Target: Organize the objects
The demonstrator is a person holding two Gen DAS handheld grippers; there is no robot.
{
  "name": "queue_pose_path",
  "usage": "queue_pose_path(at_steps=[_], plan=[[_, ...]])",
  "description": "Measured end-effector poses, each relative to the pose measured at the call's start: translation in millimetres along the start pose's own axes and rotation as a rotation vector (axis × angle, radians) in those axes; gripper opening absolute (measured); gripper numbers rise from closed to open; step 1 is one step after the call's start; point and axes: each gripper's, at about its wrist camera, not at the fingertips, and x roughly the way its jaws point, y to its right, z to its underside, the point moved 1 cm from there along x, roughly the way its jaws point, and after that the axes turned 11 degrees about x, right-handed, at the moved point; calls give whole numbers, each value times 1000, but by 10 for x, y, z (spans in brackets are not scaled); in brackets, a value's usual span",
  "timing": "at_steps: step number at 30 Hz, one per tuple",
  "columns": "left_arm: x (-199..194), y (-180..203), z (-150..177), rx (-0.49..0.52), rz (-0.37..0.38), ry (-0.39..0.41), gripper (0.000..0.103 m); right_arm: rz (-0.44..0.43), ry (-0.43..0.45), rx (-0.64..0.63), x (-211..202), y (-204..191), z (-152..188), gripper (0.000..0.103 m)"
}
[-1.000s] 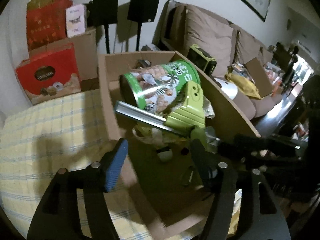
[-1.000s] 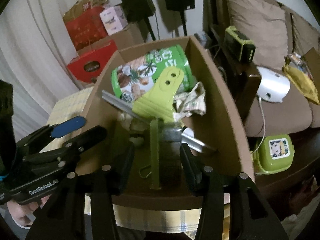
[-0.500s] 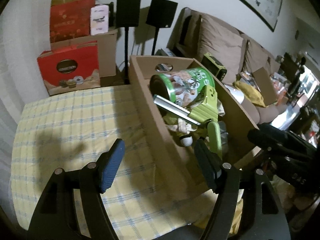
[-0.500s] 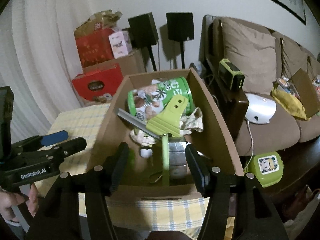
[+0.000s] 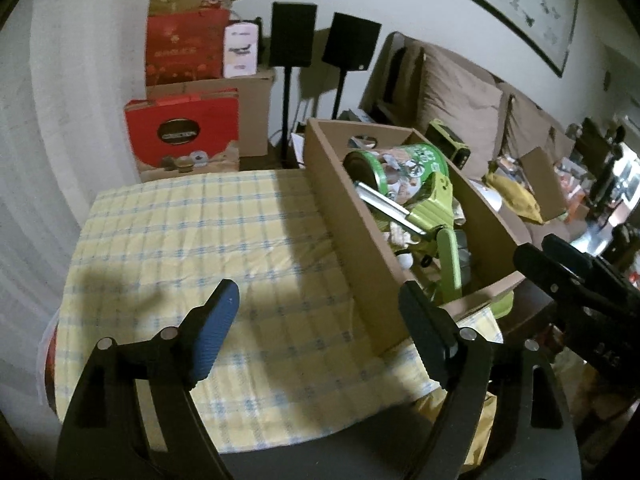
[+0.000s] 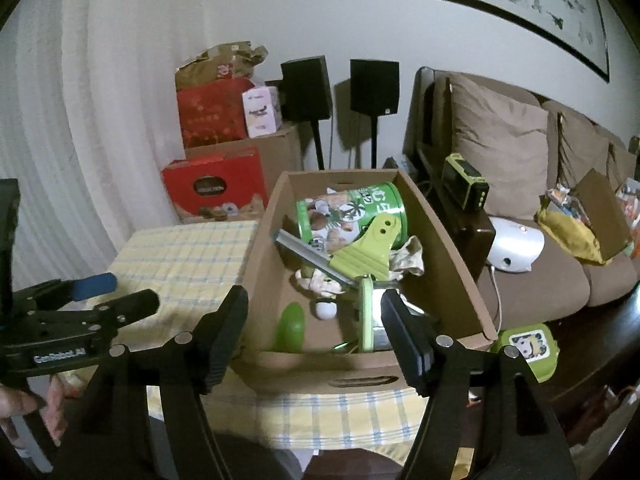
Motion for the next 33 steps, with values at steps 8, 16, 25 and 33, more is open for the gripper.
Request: queue_pose_path(at_steps=[8,16,25,33], plan=[[-225,-149,213,-26,-56,10,88,4,21,-41,-107,-238,180,80],[-411,-256,398,-38,-91,19,96,6,11,-51,-156,-412,309,97],[-516,-319,562,-58,-126,8,102,9,-8,-32,-153,-476,417,102],[-529,-360,700,-83,-204,-9,102,19,-18,-34,-159,-479,531,102]])
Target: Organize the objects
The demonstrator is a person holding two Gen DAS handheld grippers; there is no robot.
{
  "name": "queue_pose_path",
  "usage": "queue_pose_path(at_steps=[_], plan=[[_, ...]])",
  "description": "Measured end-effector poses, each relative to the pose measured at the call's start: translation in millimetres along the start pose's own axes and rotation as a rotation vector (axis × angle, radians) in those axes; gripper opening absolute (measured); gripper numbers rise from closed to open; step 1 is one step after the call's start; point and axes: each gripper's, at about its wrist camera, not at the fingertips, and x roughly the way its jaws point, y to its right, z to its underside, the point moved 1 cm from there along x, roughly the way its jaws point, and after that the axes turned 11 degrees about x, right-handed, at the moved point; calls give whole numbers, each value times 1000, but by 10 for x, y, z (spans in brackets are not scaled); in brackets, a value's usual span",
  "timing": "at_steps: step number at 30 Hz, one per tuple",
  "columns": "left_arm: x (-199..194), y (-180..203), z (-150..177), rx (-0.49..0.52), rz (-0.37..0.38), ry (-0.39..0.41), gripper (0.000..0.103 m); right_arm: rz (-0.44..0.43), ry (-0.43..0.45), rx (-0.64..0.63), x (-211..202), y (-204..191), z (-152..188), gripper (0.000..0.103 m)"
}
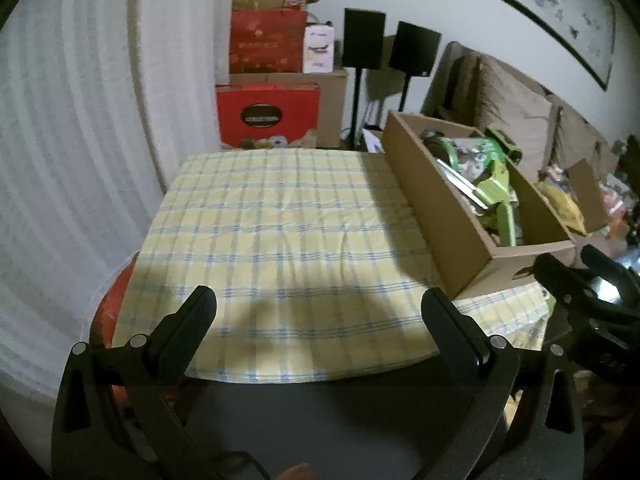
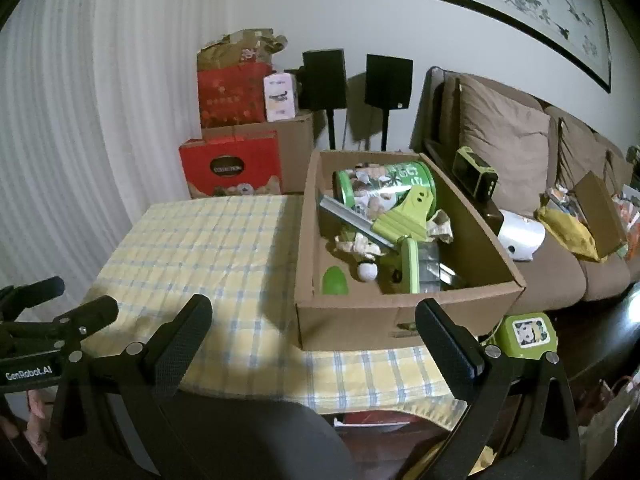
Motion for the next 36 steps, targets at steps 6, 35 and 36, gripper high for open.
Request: queue_pose_path(at_steps=[6,35,36], plan=[[27,-38,66,-13,-13,-15,102,-1,-8,8,13,14,53,102],[30,3,63,0,-45,-16,102,8,-19,17,41,84,99,102],[37,2,62,0,-47,-20,102,8,-19,16,41,83,99,102]])
